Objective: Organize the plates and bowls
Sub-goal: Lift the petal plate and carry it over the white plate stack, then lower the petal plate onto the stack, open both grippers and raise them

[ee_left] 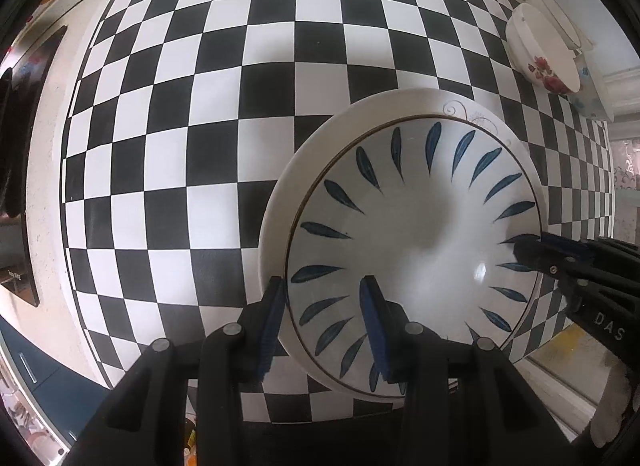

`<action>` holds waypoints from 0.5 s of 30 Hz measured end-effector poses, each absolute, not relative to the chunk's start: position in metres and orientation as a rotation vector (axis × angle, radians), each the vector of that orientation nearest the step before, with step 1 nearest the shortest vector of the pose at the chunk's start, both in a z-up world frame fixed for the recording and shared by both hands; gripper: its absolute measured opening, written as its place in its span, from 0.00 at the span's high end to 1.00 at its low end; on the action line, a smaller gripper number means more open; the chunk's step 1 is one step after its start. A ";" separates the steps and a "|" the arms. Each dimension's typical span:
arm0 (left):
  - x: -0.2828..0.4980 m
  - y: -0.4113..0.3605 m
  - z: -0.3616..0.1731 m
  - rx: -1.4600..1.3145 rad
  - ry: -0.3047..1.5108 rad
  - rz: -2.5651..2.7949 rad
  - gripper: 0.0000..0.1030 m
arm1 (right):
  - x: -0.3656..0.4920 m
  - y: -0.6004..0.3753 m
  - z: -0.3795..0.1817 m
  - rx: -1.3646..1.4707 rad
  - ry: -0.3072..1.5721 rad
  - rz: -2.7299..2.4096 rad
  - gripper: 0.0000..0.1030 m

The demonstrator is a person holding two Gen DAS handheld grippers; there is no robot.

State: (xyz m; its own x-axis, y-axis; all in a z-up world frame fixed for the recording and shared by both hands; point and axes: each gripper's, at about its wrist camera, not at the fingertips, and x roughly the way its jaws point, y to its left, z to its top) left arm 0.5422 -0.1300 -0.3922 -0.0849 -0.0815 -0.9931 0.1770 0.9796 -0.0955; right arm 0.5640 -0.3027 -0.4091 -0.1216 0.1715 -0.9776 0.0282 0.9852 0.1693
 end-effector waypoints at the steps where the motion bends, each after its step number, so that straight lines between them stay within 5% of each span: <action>1: 0.541 -0.131 -0.390 0.075 1.639 -0.213 0.66 | 0.563 -0.301 -0.405 0.147 1.677 0.117 0.79; 15: 0.519 -0.138 -0.299 0.118 1.492 -0.225 0.66 | 0.526 -0.287 -0.319 0.133 1.509 0.035 0.79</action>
State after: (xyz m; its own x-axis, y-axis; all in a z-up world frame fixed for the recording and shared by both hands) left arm 0.5186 -0.1376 -0.2994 0.0628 -0.0759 -0.9951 0.2208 0.9735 -0.0603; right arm 0.5261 -0.2873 -0.3191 0.0631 0.1053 -0.9924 0.0592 0.9923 0.1090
